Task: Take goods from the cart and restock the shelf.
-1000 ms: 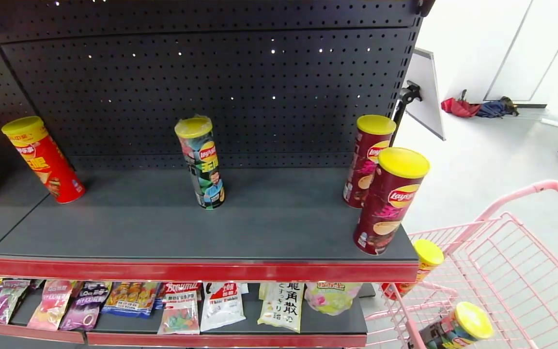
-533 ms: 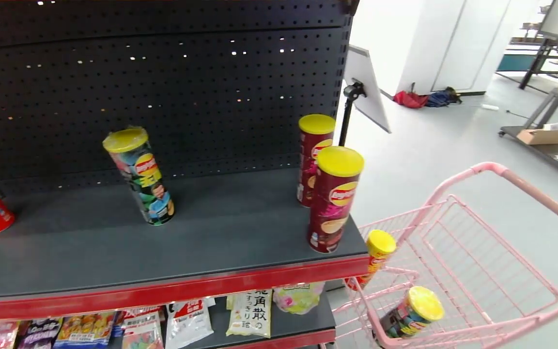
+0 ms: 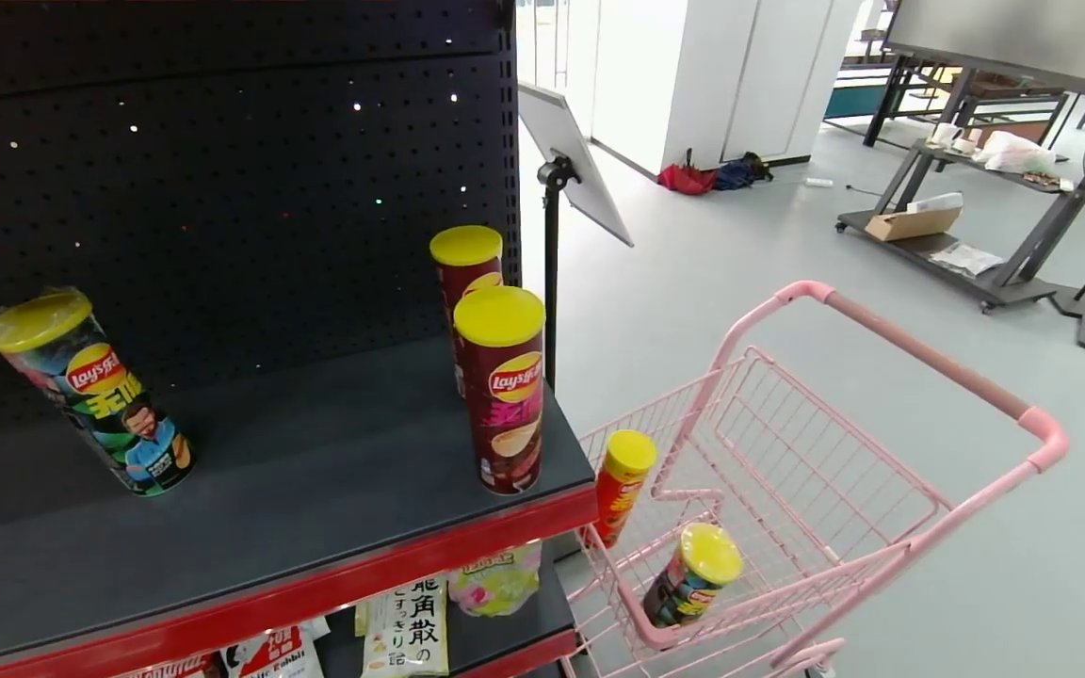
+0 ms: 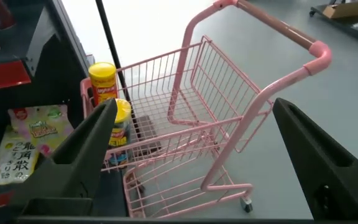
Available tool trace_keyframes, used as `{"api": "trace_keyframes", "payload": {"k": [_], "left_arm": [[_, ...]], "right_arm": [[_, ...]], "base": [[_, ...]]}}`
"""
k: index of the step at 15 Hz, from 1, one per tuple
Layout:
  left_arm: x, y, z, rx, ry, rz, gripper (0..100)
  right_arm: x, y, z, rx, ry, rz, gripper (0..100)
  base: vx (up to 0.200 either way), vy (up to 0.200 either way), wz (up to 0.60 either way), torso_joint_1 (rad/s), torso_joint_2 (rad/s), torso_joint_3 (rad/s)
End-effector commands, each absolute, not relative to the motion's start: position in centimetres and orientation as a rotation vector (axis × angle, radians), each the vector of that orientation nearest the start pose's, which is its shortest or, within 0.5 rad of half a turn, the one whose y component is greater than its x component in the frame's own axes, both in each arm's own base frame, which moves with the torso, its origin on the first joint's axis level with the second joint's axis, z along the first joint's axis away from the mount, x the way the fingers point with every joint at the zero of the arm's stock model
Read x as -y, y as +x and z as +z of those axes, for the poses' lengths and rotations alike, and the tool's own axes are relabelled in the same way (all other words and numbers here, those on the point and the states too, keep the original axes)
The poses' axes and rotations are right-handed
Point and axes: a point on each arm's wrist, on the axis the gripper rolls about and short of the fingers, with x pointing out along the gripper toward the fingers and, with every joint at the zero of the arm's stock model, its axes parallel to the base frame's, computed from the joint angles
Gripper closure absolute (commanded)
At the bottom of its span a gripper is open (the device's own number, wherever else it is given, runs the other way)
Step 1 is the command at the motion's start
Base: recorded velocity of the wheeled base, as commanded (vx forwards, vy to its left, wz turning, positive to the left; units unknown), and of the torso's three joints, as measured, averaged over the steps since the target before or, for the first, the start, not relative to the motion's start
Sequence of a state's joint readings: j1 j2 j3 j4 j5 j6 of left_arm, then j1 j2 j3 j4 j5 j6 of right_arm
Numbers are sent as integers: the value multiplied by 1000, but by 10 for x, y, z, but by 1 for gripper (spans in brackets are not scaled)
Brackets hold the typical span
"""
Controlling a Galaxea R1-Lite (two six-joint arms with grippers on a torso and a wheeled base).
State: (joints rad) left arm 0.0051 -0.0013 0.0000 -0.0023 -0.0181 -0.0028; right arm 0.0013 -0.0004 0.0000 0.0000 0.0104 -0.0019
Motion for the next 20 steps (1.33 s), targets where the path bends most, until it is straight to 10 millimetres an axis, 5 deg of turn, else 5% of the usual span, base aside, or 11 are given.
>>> {"api": "trace_keyframes", "payload": {"k": [1, 20], "left_arm": [[1, -23, 76, 3, -3, -12, 0], [1, -23, 76, 3, -3, -12, 0]], "right_arm": [[0, -23, 75, 0, -3, 12, 0], [0, -23, 75, 0, -3, 12, 0]], "base": [[0, 0, 0, 0, 0, 0], [0, 0, 0, -141, 349, 201]]}}
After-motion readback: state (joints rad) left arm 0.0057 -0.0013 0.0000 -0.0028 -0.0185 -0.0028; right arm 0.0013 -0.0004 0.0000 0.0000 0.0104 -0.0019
